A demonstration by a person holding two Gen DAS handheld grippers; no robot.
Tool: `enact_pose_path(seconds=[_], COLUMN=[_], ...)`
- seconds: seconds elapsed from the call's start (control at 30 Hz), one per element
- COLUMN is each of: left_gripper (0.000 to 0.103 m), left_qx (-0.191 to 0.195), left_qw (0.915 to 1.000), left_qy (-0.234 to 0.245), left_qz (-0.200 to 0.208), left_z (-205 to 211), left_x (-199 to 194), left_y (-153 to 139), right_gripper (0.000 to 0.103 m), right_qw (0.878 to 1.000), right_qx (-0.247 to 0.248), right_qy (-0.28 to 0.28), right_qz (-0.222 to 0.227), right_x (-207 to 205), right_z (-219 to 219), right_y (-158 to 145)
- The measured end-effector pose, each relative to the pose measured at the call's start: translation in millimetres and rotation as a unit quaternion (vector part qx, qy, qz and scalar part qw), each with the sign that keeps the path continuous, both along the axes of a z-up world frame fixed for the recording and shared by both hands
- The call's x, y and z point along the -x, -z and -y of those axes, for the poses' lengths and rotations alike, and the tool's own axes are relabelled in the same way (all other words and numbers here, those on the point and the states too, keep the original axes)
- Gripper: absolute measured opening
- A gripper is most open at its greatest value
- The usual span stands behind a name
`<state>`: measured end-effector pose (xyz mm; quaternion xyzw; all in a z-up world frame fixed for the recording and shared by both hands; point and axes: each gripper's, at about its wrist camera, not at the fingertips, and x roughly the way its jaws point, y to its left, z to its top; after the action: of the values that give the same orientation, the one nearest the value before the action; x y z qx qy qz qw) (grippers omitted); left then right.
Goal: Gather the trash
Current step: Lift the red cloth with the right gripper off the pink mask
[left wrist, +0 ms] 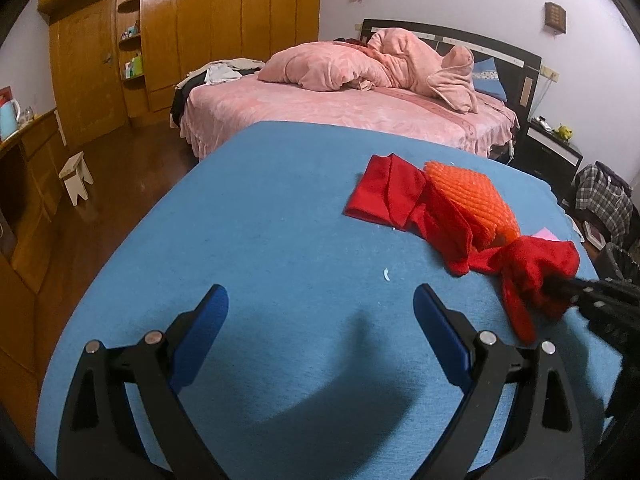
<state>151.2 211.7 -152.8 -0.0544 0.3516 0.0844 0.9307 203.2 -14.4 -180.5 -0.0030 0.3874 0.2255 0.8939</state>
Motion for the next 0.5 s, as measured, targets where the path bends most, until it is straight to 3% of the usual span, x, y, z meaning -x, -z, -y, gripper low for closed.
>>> enact_pose_path(seconds=[0.27, 0.5], left_gripper=[0.091, 0.091], left_qx=[0.001, 0.002], left_qw=[0.9999, 0.9996], left_qy=[0.011, 0.028], left_qz=[0.002, 0.002], left_z=[10, 23], left_x=[1, 1], left_y=[0, 0], right_gripper=[0.005, 0.005], right_qw=[0.999, 0.997], right_qx=[-0.023, -0.035], right_qy=[0.01, 0.063], right_qz=[0.023, 0.034], right_x=[15, 17], right_z=[25, 62], right_y=[-27, -43])
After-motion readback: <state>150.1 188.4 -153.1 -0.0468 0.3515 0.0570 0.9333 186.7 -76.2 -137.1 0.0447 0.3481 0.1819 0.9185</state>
